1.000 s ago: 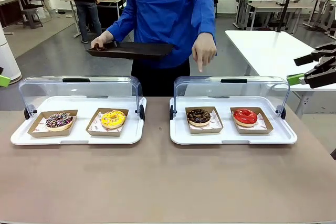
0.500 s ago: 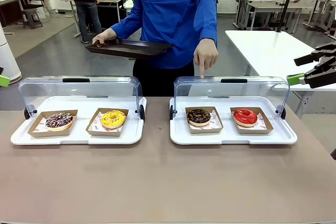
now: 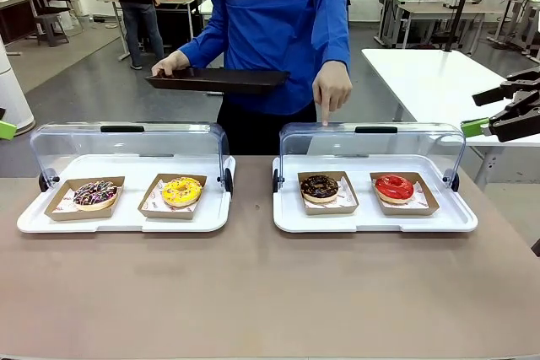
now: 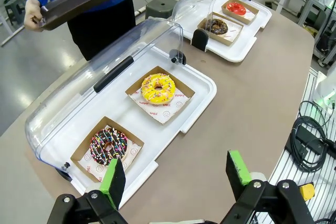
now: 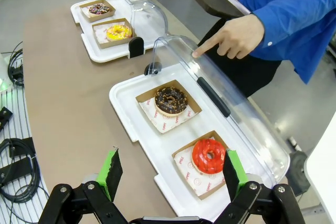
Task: Provide the desired donut to the person.
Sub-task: Pick up and lift the Paper togo box containing the Donut pointed at by the person.
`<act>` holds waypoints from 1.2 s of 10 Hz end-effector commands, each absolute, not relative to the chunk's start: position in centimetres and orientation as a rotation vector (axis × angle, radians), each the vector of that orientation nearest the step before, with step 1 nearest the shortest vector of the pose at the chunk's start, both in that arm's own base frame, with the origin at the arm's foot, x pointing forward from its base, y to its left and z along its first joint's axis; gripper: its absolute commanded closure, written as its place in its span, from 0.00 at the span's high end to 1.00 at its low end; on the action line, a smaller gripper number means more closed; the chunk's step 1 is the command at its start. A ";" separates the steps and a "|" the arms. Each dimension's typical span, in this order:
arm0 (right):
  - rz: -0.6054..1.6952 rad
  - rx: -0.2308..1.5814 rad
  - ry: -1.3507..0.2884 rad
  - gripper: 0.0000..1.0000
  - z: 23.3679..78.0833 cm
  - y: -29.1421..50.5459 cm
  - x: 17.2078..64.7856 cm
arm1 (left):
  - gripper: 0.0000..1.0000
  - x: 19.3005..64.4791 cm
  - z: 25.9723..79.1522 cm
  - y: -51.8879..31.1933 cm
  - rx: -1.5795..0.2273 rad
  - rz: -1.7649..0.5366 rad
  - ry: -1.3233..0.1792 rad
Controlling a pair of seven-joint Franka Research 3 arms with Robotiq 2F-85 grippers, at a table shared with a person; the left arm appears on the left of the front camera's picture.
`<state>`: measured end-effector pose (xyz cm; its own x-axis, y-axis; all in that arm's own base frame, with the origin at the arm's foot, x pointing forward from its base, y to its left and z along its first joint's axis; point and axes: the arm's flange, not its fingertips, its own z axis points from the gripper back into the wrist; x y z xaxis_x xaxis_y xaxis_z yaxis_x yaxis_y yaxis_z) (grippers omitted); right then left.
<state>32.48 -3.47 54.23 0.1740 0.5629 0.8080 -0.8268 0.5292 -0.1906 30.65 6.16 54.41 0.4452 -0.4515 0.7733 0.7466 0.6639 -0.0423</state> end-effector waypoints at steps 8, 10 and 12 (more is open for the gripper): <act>1.046 0.281 -0.972 1.00 55.2 -0.5 32.8 | 1.00 30.7 54.4 6.2 -0.415 -0.764 -0.813; 1.168 0.177 -0.844 1.00 56.0 5.7 34.4 | 1.00 30.7 54.4 6.2 -0.415 -0.764 -0.813; 1.233 0.094 -0.706 1.00 54.1 10.9 37.3 | 1.00 30.7 54.4 6.2 -0.415 -0.764 -0.813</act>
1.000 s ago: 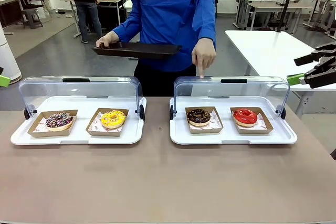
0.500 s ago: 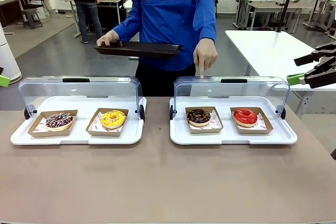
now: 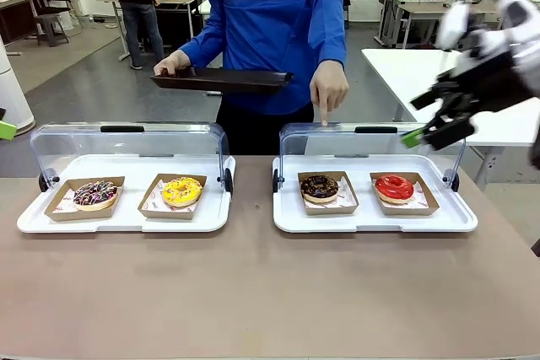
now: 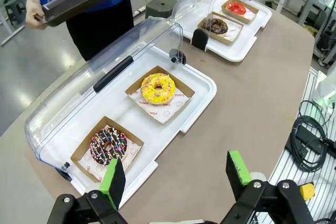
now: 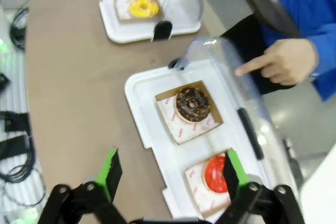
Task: Provide the desired donut to the person.
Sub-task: Pick up and lift the Paper togo box containing the Donut pointed at by the person.
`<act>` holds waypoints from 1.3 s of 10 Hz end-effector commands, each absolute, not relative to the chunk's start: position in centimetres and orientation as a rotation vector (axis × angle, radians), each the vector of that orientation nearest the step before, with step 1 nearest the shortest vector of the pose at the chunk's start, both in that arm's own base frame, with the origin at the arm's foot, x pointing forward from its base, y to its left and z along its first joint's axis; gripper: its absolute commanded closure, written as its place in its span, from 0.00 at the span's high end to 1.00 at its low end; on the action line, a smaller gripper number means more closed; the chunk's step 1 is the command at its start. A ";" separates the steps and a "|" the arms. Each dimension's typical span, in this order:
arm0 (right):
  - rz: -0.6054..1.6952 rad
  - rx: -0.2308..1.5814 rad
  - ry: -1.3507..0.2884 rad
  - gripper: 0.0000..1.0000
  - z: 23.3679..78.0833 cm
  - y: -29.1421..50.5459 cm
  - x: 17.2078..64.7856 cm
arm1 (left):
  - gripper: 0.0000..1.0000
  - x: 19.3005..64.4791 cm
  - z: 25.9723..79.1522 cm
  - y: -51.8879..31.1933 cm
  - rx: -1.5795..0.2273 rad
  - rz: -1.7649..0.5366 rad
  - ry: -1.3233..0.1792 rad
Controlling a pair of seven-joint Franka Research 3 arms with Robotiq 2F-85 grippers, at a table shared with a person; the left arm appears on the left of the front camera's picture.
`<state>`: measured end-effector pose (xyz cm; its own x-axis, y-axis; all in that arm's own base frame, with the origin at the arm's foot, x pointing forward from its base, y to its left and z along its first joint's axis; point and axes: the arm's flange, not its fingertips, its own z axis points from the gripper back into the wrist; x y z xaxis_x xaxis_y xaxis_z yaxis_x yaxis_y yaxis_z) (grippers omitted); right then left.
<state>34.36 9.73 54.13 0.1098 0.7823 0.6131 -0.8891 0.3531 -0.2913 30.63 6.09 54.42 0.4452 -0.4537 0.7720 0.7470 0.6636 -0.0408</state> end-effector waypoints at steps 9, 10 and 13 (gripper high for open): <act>1.448 0.059 -0.501 1.00 40.9 17.4 42.3 | 1.00 30.7 54.4 6.2 -0.415 -0.764 -0.813; 1.454 0.046 -0.485 1.00 39.7 17.6 42.9 | 1.00 30.7 54.4 6.2 -0.415 -0.764 -0.813; 1.498 0.015 -0.455 1.00 37.7 17.6 44.8 | 1.00 30.7 54.4 6.2 -0.415 -0.764 -0.813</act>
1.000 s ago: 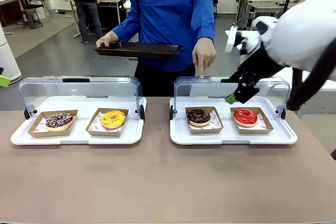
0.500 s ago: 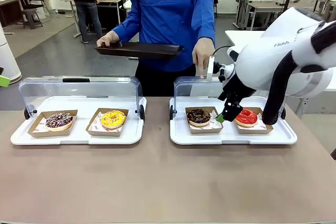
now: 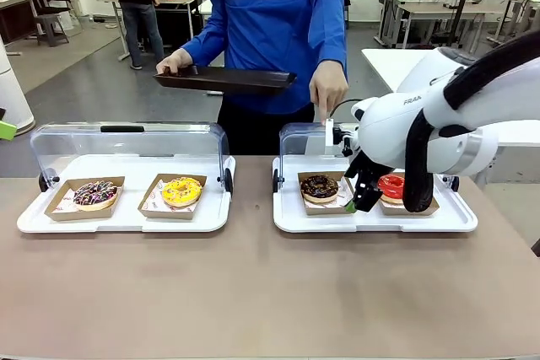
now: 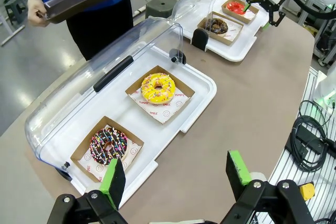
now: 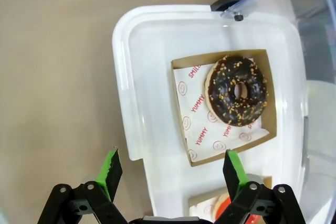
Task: Provide the desired donut to the person.
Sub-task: Pick up and lift the Paper togo box containing the Donut pointed at by the person.
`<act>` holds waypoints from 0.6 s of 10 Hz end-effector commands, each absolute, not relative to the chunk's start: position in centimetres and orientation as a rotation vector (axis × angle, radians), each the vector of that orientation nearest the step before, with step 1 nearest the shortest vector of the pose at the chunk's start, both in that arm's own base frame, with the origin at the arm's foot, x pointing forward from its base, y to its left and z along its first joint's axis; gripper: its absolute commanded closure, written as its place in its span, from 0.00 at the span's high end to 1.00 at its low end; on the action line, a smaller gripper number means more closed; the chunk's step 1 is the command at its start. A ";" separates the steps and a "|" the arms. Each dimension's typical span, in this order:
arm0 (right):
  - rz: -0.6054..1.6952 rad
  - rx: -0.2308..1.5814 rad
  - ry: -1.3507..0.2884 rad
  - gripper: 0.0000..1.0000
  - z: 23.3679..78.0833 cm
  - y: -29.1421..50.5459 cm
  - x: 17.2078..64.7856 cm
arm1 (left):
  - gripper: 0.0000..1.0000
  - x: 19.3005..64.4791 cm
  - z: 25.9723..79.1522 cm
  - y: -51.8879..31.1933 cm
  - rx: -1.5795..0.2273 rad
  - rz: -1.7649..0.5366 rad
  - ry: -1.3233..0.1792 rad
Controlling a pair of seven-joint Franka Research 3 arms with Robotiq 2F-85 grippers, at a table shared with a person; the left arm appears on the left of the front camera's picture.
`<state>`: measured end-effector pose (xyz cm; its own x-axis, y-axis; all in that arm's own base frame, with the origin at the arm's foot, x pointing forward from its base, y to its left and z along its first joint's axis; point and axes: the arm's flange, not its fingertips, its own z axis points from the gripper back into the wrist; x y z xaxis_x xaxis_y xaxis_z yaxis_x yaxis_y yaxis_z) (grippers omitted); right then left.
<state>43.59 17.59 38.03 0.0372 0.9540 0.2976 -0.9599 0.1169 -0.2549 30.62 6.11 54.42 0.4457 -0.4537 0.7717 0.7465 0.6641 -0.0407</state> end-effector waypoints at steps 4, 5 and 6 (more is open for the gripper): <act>1.528 0.019 -0.392 1.00 35.4 17.7 46.5 | 1.00 30.7 54.4 6.2 -0.415 -0.764 -0.813; 1.549 0.019 -0.365 1.00 35.1 17.6 46.6 | 1.00 30.7 54.4 6.2 -0.415 -0.764 -0.813; 1.549 0.019 -0.356 1.00 35.0 17.8 46.8 | 1.00 30.7 54.4 6.2 -0.415 -0.764 -0.813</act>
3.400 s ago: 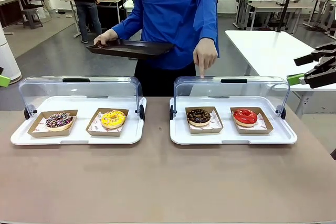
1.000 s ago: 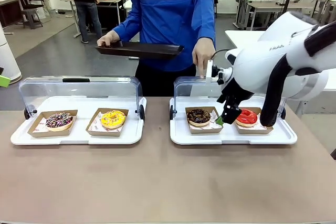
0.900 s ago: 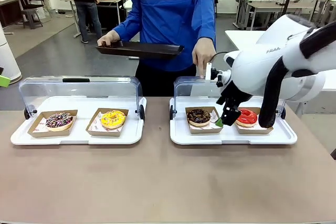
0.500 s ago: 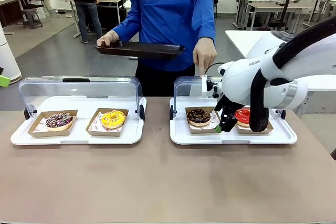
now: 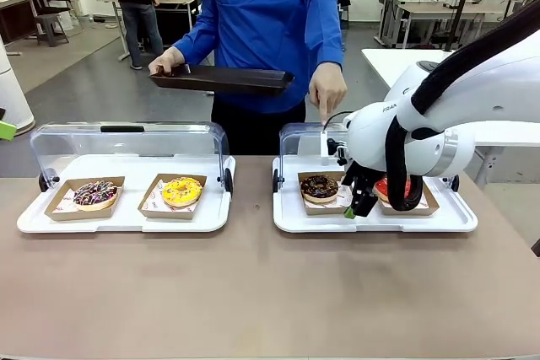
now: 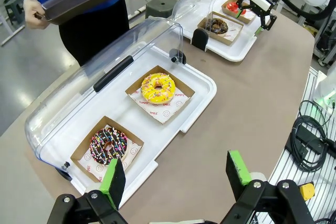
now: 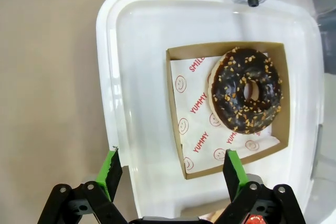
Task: Provide the desired donut to the person.
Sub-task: Pick up and lift the Paper togo box containing the Donut pointed at by the person.
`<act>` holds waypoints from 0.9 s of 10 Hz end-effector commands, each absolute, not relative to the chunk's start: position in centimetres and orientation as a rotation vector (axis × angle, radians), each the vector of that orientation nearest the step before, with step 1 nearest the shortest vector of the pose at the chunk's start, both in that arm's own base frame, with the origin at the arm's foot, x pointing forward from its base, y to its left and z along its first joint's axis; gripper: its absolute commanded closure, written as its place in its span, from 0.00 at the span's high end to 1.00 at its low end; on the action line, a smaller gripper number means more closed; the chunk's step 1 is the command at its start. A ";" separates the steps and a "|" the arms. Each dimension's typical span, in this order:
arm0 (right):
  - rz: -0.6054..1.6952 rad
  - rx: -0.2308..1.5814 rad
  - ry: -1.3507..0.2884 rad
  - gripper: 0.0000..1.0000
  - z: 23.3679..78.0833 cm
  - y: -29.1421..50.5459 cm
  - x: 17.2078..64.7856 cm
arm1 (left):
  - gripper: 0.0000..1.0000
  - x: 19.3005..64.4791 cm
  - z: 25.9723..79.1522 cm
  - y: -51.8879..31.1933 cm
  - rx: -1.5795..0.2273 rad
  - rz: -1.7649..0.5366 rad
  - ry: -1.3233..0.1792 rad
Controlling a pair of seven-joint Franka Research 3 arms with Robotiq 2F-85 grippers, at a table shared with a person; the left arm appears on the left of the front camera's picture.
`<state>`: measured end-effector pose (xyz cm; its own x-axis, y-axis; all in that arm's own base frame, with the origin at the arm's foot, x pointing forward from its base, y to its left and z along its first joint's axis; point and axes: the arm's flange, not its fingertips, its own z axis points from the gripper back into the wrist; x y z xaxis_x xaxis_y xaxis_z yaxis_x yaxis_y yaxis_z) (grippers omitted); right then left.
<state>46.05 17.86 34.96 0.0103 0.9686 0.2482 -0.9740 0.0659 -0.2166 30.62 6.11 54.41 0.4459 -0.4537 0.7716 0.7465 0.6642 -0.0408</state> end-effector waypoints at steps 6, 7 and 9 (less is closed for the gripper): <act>1.576 -0.040 -0.313 0.44 33.5 18.5 47.6 | 1.00 30.7 54.4 6.2 -0.415 -0.764 -0.813; 1.579 -0.042 -0.299 0.42 33.4 18.5 47.7 | 1.00 30.7 54.4 6.2 -0.415 -0.764 -0.813; 1.571 -0.052 -0.309 0.00 33.2 18.4 47.9 | 1.00 30.7 54.4 6.2 -0.415 -0.764 -0.813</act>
<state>47.20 17.86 33.16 -0.0448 0.9835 0.1754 -0.9765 -0.0061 -0.2154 30.62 6.11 54.41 0.4459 -0.4537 0.7716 0.7465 0.6641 -0.0408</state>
